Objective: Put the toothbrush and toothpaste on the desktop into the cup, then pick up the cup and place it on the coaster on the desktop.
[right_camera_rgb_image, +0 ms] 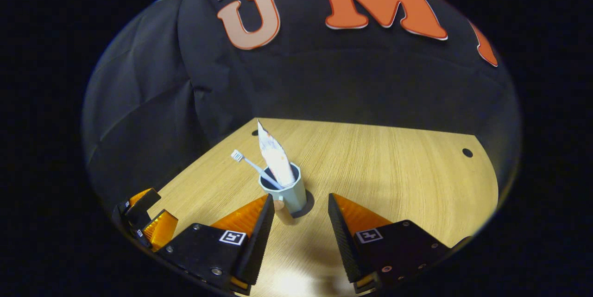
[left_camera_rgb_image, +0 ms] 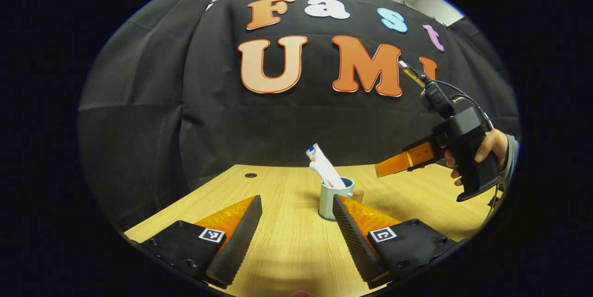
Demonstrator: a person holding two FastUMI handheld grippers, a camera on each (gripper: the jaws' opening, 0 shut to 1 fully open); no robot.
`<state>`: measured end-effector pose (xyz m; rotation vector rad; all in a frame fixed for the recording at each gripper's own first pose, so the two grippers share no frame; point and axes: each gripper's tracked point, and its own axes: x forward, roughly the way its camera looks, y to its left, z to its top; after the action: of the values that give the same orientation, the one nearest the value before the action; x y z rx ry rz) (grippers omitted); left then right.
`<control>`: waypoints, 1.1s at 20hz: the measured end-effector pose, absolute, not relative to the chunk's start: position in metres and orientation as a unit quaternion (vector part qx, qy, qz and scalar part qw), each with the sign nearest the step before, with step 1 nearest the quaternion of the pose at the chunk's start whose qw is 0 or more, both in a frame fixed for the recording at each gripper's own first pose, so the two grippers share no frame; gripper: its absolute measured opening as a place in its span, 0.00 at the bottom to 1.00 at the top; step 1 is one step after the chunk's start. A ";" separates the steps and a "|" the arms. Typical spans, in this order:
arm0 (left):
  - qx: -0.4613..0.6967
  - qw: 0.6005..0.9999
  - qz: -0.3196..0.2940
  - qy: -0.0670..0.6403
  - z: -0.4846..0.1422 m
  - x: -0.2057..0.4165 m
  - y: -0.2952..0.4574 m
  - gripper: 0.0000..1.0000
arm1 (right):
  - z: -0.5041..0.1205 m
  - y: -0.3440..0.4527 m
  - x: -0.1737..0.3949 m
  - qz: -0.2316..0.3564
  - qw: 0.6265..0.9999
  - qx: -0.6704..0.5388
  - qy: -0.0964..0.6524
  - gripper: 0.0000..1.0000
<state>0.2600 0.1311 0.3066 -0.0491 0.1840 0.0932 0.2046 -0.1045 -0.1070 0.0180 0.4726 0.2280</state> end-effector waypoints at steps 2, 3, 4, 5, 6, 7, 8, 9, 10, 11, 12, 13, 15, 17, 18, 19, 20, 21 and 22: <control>-0.020 0.996 0.042 0.082 0.318 0.263 0.120 0.98 | -0.088 -0.116 0.192 0.109 0.976 0.014 0.189 0.72; -0.017 0.996 0.040 0.076 0.323 0.263 0.114 0.98 | -0.080 -0.120 0.184 0.111 0.979 0.014 0.170 0.72; -0.015 0.997 0.037 0.069 0.330 0.264 0.108 0.98 | -0.069 -0.129 0.175 0.105 0.983 0.009 0.148 0.72; -0.014 0.997 0.033 0.061 0.338 0.266 0.102 0.98 | -0.057 -0.137 0.168 0.098 0.988 0.000 0.120 0.72; -0.016 0.998 0.028 0.053 0.344 0.267 0.095 0.98 | -0.042 -0.145 0.160 0.088 0.992 -0.010 0.091 0.72; -0.019 0.998 0.022 0.047 0.349 0.269 0.088 0.98 | -0.030 -0.154 0.151 0.079 0.995 -0.016 0.066 0.72; -0.022 0.999 0.017 0.040 0.356 0.270 0.081 0.99 | -0.020 -0.157 0.141 0.077 0.996 -0.020 0.045 0.72; -0.024 0.999 0.013 0.033 0.363 0.270 0.075 0.99 | -0.012 -0.161 0.132 0.077 0.996 -0.021 0.028 0.72; -0.024 0.999 0.012 0.026 0.370 0.270 0.071 0.99 | -0.010 -0.164 0.127 0.074 0.997 -0.022 0.013 0.71; -0.023 1.000 0.010 0.019 0.376 0.271 0.068 0.98 | -0.006 -0.171 0.121 0.066 0.997 -0.026 0.001 0.72; -0.021 1.000 0.009 0.012 0.382 0.270 0.064 0.98 | -0.001 -0.179 0.114 0.057 0.998 -0.029 -0.013 0.72; -0.017 1.000 0.009 0.005 0.387 0.270 0.061 0.98 | 0.004 -0.186 0.109 0.047 0.998 -0.030 -0.027 0.72; -0.010 1.000 0.010 -0.009 0.398 0.268 0.057 0.98 | 0.007 -0.199 0.101 0.029 0.998 -0.025 -0.052 0.72; -0.007 1.000 0.012 -0.023 0.407 0.267 0.054 0.97 | 0.001 -0.211 0.096 0.013 0.998 -0.012 -0.062 0.71; -0.006 0.999 0.014 -0.029 0.410 0.267 0.053 0.97 | -0.006 -0.214 0.095 0.010 0.998 -0.005 -0.062 0.71; -0.005 0.999 0.015 -0.035 0.413 0.266 0.052 0.98 | -0.011 -0.218 0.094 0.006 0.998 0.000 -0.061 0.72; -0.005 0.999 0.015 -0.039 0.415 0.267 0.051 0.97 | -0.014 -0.223 0.092 0.002 0.998 0.004 -0.062 0.72; -0.008 0.999 0.015 -0.043 0.415 0.267 0.050 0.98 | -0.016 -0.228 0.089 -0.004 0.998 0.007 -0.062 0.72; -0.011 0.999 0.016 -0.047 0.418 0.268 0.049 0.98 | -0.015 -0.232 0.087 -0.006 0.998 0.009 -0.064 0.71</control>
<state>0.2676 0.0495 0.4177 -0.0223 -0.0935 0.0311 0.0866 -0.2319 -0.0147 0.0186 -0.1283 -0.0129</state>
